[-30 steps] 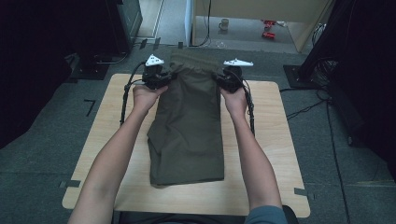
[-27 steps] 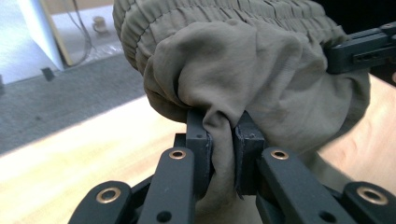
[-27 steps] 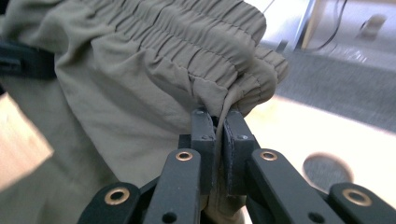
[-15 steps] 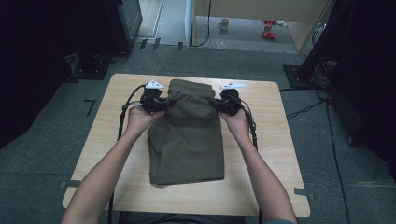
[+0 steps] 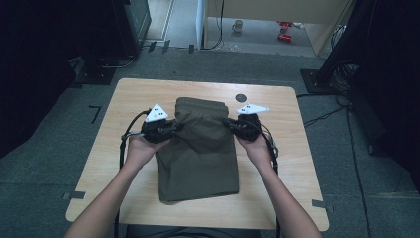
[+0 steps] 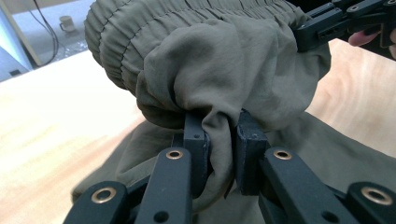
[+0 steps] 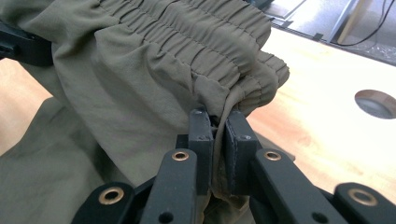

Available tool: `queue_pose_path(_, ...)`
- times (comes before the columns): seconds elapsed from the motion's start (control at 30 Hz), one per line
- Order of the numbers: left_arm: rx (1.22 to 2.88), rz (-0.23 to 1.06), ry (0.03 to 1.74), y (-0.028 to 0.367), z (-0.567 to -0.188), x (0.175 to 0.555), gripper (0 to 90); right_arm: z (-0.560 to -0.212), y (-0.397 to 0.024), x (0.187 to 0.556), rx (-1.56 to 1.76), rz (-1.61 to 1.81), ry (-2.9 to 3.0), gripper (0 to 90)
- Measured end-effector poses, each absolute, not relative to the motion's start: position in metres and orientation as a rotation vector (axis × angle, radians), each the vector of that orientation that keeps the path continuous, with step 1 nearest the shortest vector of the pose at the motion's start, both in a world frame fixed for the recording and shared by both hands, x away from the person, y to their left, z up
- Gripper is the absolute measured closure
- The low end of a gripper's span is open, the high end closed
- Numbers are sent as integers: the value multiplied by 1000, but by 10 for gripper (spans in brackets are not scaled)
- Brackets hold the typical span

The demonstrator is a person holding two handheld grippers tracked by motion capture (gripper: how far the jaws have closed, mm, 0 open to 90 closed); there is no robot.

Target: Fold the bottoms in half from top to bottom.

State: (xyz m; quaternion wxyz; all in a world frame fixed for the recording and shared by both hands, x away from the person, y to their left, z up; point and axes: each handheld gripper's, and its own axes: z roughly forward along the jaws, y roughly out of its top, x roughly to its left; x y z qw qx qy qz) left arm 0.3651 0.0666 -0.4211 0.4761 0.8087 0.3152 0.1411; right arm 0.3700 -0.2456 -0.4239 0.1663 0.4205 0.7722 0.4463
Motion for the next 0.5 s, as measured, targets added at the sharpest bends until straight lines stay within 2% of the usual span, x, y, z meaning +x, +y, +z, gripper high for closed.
queue_pose_path(0.27,2014,297,762,70,-445,340,772,-448,-246,339,1183,1253,2260,810)
queue_pose_path(0.4,2030,219,796,73,-458,337,738,-465,-243,334,1207,1219,2322,789)
queue_pose_path(0.5,2067,209,805,73,-466,336,697,-473,-242,334,1215,1194,2358,763)
